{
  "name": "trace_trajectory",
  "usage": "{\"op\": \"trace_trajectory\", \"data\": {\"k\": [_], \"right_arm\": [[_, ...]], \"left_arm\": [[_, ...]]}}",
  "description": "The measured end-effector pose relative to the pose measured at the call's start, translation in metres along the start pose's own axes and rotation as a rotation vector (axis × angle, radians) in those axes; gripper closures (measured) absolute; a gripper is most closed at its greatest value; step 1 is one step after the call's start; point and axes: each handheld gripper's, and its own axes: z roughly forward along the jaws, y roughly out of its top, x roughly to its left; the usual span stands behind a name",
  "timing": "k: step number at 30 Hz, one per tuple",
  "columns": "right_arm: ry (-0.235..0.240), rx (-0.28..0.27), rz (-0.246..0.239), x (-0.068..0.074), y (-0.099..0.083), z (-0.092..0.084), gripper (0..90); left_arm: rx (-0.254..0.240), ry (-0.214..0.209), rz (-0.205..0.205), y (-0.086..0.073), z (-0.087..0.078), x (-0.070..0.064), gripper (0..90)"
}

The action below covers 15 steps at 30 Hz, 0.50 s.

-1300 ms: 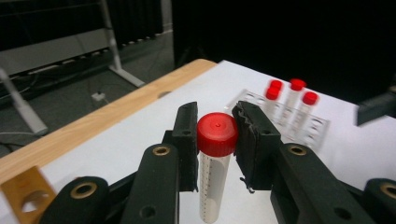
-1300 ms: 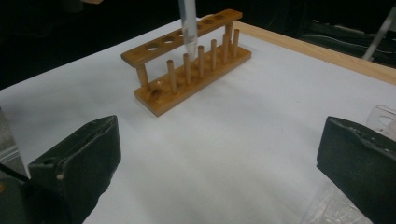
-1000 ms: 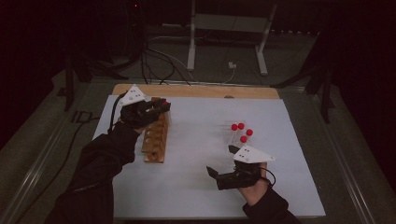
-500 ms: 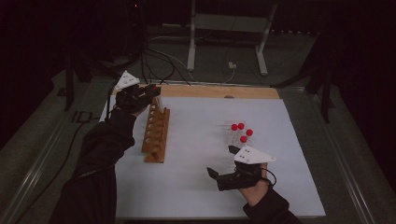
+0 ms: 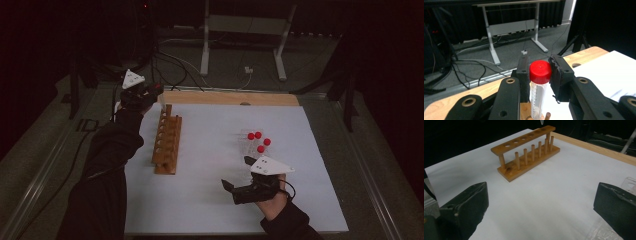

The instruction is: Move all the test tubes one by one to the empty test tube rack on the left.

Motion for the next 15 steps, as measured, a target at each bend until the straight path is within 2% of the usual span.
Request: {"op": "trace_trajectory", "data": {"k": [4,6,11,15], "right_arm": [[0.002,-0.004,0.000,-0.001,0.000,-0.002,0.0],[0.003,-0.005,0.004,-0.001,0.000,-0.002,0.0],[0.005,-0.006,0.006,-0.001,0.000,-0.002,0.0],[0.008,-0.005,0.007,-0.002,0.000,-0.003,0.0]], "left_arm": [[-0.003,0.018,-0.010,-0.009,0.007,0.003,71.7],[-0.002,0.014,-0.032,-0.014,0.010,0.005,71.7],[0.028,0.019,-0.021,-0.024,0.020,0.002,71.7],[0.048,0.013,-0.027,-0.031,0.025,0.001,71.7]]}}
